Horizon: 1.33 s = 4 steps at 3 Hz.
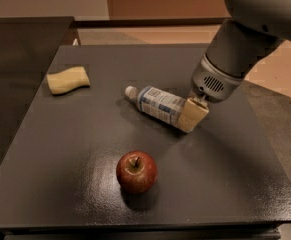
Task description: Move blue plastic bottle near apple
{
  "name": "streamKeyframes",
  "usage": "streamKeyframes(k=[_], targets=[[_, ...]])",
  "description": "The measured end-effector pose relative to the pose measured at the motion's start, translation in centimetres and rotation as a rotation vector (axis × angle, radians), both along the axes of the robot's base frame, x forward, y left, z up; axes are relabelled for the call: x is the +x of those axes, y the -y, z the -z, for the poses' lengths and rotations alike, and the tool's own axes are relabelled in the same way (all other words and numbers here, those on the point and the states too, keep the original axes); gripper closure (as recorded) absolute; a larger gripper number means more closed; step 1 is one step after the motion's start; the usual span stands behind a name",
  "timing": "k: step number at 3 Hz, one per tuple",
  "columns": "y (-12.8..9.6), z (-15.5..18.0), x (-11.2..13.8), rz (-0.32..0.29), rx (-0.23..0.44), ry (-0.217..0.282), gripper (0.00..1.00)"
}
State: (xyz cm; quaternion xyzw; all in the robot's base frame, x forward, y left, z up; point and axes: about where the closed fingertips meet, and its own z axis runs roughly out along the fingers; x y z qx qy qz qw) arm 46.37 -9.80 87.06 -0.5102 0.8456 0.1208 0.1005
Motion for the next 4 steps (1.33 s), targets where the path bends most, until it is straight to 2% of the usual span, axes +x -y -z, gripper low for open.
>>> streamKeyframes(k=[2, 3, 4], targets=[[1.5, 1.3, -4.3, -0.033, -0.008, 0.01, 1.0], [1.7, 1.8, -6.2, -0.048, -0.007, 0.016, 0.82], [1.0, 2.0, -7.4, -0.063, 0.004, 0.012, 0.58]])
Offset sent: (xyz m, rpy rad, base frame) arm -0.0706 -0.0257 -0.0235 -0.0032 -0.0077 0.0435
